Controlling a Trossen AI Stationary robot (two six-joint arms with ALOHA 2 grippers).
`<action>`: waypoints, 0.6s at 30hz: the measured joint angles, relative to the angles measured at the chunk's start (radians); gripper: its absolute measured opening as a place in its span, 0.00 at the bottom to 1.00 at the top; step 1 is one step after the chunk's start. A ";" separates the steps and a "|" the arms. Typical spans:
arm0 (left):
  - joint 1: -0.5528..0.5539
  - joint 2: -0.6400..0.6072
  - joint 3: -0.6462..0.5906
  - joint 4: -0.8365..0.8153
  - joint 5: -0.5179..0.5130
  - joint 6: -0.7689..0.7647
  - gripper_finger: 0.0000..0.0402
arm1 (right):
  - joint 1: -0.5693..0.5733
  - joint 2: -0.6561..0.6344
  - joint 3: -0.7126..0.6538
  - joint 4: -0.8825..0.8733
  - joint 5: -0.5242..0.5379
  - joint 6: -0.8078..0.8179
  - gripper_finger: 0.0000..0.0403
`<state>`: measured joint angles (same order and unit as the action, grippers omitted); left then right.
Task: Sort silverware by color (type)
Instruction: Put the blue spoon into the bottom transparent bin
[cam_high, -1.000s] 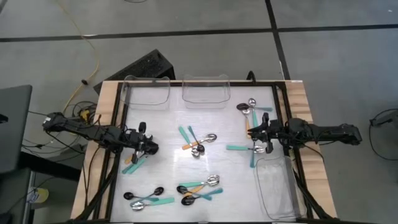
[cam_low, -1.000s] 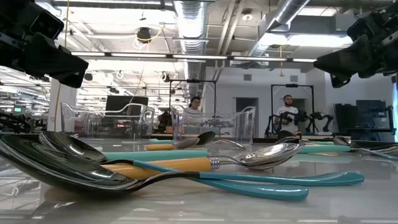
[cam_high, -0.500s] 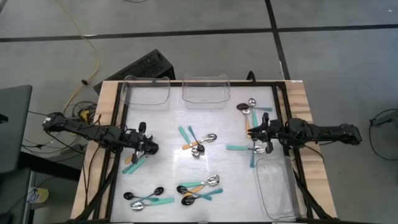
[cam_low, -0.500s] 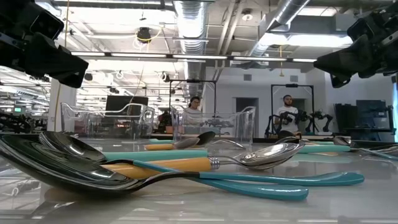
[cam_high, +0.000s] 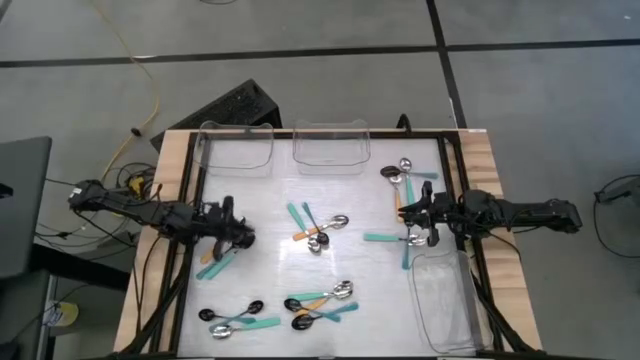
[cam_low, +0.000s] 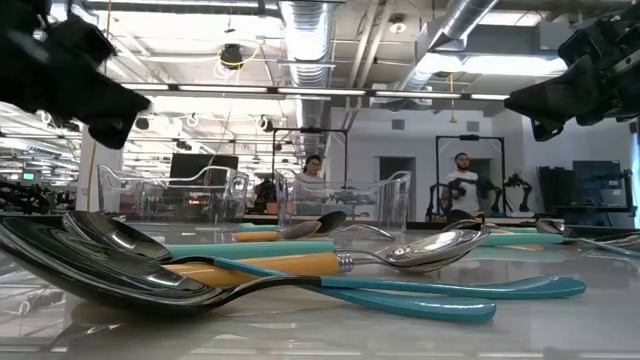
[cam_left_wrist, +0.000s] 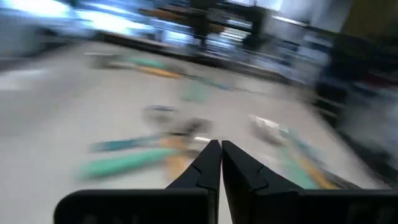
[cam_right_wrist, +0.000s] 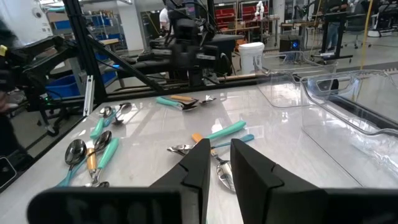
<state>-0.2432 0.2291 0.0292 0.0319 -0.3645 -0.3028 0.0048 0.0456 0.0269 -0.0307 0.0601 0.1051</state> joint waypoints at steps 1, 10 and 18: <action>0.000 0.001 0.000 0.000 -0.065 -0.028 0.01 | 0.000 0.000 0.000 0.000 0.000 0.000 0.22; 0.000 0.010 0.002 0.024 -0.034 -0.295 0.01 | 0.000 0.000 0.000 0.000 0.000 0.000 0.22; -0.005 0.014 0.003 0.346 0.048 -0.394 0.01 | 0.000 0.000 0.000 0.000 0.000 0.000 0.22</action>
<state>-0.2485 0.2432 0.0323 0.3784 -0.3168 -0.6965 0.0050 0.0460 0.0266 -0.0307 0.0603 0.1051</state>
